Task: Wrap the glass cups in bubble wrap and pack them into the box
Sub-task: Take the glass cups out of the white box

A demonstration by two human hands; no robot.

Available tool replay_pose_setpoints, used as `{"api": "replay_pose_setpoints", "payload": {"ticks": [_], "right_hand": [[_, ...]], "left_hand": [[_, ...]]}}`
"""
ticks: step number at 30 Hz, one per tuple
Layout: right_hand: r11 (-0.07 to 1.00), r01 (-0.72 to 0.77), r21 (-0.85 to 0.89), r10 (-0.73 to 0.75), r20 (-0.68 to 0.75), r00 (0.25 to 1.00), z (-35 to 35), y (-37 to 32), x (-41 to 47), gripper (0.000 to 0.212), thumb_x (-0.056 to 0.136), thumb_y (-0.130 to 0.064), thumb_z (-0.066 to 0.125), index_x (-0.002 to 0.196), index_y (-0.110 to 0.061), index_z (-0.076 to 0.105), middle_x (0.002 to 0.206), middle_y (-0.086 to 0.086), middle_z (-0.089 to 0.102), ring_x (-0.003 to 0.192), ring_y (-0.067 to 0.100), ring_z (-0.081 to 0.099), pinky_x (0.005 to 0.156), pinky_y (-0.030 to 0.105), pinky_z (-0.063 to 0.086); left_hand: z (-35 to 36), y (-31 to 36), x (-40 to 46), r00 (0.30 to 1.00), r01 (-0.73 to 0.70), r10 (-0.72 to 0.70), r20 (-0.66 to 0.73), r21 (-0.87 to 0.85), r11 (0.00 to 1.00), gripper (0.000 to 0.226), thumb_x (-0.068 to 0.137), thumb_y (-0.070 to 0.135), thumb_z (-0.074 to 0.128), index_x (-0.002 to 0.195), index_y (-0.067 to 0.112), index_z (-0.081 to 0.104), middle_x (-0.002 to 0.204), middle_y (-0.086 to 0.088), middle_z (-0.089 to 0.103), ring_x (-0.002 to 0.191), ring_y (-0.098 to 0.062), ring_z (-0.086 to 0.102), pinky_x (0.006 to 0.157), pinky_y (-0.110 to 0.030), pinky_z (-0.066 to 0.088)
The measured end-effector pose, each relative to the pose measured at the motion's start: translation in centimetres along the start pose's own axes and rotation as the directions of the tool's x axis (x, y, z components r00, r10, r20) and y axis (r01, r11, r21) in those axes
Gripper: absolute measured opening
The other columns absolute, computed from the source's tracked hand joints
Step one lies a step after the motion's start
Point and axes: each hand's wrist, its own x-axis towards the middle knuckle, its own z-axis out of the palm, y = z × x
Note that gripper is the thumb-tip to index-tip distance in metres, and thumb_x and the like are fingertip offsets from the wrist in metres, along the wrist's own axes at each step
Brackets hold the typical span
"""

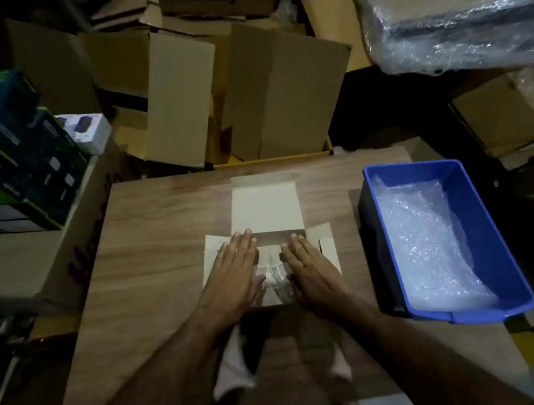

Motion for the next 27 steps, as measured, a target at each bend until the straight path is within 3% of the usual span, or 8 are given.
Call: {"api": "replay_pose_setpoints", "payload": {"ticks": [3, 8, 12, 16, 20, 24, 27], "right_hand": [[0.999, -0.051, -0.015, 0.051, 0.022, 0.998, 1.0, -0.3, 0.9, 0.069, 0.095, -0.038, 0.026, 0.153, -0.002, 0.034, 0.158, 0.026, 0.033, 0.148, 0.04, 0.028, 0.12, 0.051, 0.028], [0.997, -0.032, -0.071, 0.031, -0.018, 0.999, 1.0, -0.9, 2.0, 0.049, 0.097, -0.037, 0.048, 0.139, -0.011, 0.05, 0.141, 0.014, 0.051, 0.134, 0.031, 0.044, 0.116, 0.045, 0.033], [0.999, 0.032, -0.023, -0.032, -0.02, 0.999, 1.2, -0.5, 2.7, 0.041, 0.092, -0.036, 0.064, 0.124, -0.011, 0.061, 0.13, 0.012, 0.062, 0.124, 0.028, 0.055, 0.108, 0.044, 0.045], [0.997, 0.052, 0.062, -0.052, 0.002, 0.999, 0.8, -0.1, 3.0, 0.035, 0.092, -0.032, 0.067, 0.119, -0.01, 0.06, 0.134, 0.015, 0.061, 0.126, 0.031, 0.056, 0.109, 0.044, 0.043], [0.989, 0.117, 0.095, -0.119, 0.016, 0.993, 0.1, 0.7, 3.1, 0.024, 0.096, -0.028, 0.06, 0.11, -0.009, 0.058, 0.123, 0.017, 0.063, 0.108, 0.031, 0.062, 0.095, 0.041, 0.051], [0.98, 0.148, 0.137, -0.148, -0.011, 0.989, -1.3, 1.2, 2.7, 0.02, 0.097, -0.025, 0.059, 0.106, -0.008, 0.053, 0.108, 0.016, 0.061, 0.083, 0.028, 0.057, 0.068, 0.037, 0.049], [0.964, 0.175, 0.198, -0.163, -0.077, 0.984, -3.1, 1.1, 2.7, 0.019, 0.096, -0.026, 0.06, 0.105, -0.01, 0.052, 0.112, 0.013, 0.055, 0.087, 0.026, 0.054, 0.067, 0.036, 0.05]], "left_hand": [[1.3, -0.7, 0.4, 0.998, 0.012, -0.013, 0.068, 0.007, 1.0, 0.067, 0.093, 0.04, 0.061, 0.145, 0.0, 0.048, 0.157, -0.021, 0.039, 0.147, -0.038, 0.034, 0.12, -0.053, 0.03], [1.6, -1.0, 1.7, 0.991, 0.019, -0.023, 0.128, 0.036, 0.999, 0.046, 0.091, 0.04, 0.059, 0.128, 0.013, 0.063, 0.145, -0.015, 0.049, 0.137, -0.032, 0.042, 0.121, -0.052, 0.025], [1.9, -0.7, 2.8, 0.983, 0.079, -0.074, 0.166, -0.023, 0.997, 0.038, 0.087, 0.04, 0.067, 0.12, 0.023, 0.06, 0.128, -0.005, 0.055, 0.13, -0.027, 0.045, 0.122, -0.05, 0.021], [1.3, -0.4, 2.7, 0.977, 0.116, -0.096, 0.192, -0.095, 0.989, 0.037, 0.089, 0.038, 0.07, 0.121, 0.024, 0.057, 0.122, -0.002, 0.059, 0.122, -0.025, 0.049, 0.119, -0.045, 0.027], [0.1, 0.1, 1.9, 0.971, 0.122, -0.093, 0.22, -0.124, 0.985, 0.028, 0.095, 0.027, 0.061, 0.121, 0.016, 0.057, 0.128, -0.007, 0.058, 0.12, -0.027, 0.053, 0.106, -0.037, 0.035], [-1.2, 0.5, 0.5, 0.963, 0.23, -0.17, 0.208, -0.315, 0.921, 0.038, 0.095, 0.022, 0.063, 0.132, 0.019, 0.051, 0.147, -0.009, 0.044, 0.13, -0.027, 0.051, 0.098, -0.039, 0.049], [-3.0, 0.6, -0.5, 0.972, 0.235, -0.217, 0.089, -0.401, 0.886, 0.032, 0.095, 0.027, 0.065, 0.122, 0.019, 0.051, 0.143, -0.005, 0.04, 0.119, -0.024, 0.054, 0.082, -0.037, 0.055]]}}
